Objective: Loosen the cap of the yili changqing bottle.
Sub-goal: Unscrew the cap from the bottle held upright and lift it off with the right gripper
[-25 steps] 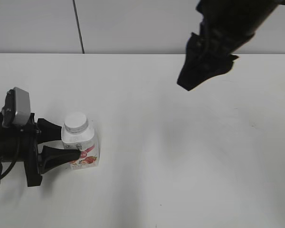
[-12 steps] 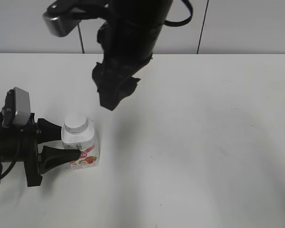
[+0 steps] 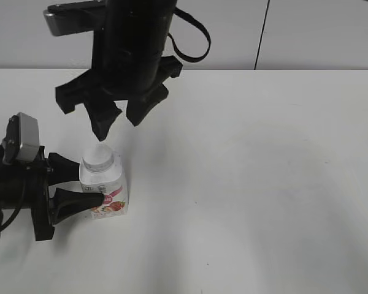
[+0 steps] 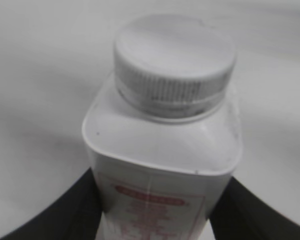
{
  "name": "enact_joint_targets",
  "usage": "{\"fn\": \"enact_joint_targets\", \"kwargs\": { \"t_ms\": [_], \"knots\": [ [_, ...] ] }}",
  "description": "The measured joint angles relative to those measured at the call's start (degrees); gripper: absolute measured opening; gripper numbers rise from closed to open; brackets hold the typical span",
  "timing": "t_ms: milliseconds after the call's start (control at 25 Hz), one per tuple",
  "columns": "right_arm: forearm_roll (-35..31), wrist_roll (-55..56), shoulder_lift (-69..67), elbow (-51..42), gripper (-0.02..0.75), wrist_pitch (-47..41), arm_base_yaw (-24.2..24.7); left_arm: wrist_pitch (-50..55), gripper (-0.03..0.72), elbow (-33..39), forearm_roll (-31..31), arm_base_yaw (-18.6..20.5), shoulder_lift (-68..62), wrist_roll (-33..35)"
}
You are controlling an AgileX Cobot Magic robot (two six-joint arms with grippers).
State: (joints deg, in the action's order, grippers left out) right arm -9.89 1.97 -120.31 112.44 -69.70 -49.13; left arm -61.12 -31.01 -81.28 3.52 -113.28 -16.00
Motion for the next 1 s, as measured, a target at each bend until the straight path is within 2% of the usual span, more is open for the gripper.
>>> {"fn": "enact_joint_targets", "kwargs": {
  "t_ms": [360, 1000],
  "knots": [
    [0.00, 3.34, -3.94, 4.74, 0.448, -0.11, -1.23, 0.00, 0.394, 0.00, 0.05, 0.00, 0.00, 0.00],
    [-0.15, 3.33, -7.07, 5.49, 0.449, -0.15, -2.24, 0.16, 0.394, 0.00, 0.05, 0.00, 0.00, 0.00]
  ]
}}
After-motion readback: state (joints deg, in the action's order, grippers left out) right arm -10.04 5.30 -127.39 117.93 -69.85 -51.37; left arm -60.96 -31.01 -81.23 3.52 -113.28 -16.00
